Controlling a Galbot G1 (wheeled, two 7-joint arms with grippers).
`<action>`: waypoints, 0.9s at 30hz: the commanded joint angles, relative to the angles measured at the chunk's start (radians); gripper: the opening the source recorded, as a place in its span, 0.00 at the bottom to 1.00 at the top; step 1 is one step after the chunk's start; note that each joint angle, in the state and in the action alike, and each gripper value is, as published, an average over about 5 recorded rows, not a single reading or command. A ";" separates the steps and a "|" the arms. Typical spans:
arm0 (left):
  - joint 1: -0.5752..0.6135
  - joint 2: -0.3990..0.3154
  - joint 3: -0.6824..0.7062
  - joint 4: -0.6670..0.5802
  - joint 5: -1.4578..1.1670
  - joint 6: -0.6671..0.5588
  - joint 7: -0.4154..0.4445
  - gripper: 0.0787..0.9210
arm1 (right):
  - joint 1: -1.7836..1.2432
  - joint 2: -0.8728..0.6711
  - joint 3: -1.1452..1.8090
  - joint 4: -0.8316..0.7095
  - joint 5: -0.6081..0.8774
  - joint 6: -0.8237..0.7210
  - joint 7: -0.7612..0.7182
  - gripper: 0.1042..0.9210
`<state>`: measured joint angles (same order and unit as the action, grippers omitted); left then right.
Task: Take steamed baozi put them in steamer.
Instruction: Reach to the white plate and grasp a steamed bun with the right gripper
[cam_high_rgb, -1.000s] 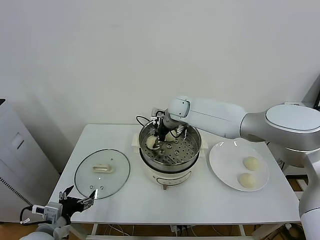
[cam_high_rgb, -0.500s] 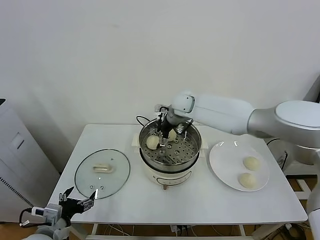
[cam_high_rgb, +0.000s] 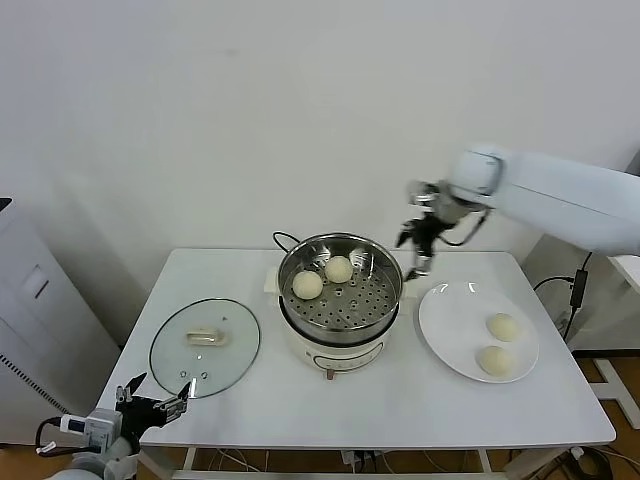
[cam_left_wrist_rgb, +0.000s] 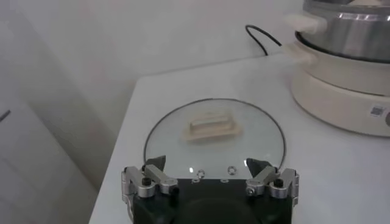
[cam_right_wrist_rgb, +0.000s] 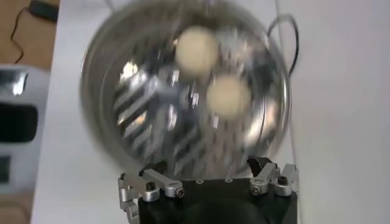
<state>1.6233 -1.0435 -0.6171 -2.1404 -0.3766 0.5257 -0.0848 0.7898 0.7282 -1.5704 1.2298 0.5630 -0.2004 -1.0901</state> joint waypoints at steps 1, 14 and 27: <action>-0.012 0.004 0.010 -0.003 0.001 0.004 0.001 0.88 | -0.011 -0.252 -0.020 0.044 -0.205 0.136 -0.095 0.88; -0.004 -0.010 0.015 -0.022 0.010 0.006 0.001 0.88 | -0.357 -0.242 0.241 -0.072 -0.369 0.275 -0.083 0.88; -0.003 -0.015 0.018 -0.035 0.018 0.021 0.000 0.88 | -0.603 -0.144 0.461 -0.233 -0.442 0.345 -0.070 0.88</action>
<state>1.6208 -1.0583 -0.6008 -2.1732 -0.3606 0.5445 -0.0849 0.3418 0.5655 -1.2419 1.0819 0.1864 0.0917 -1.1562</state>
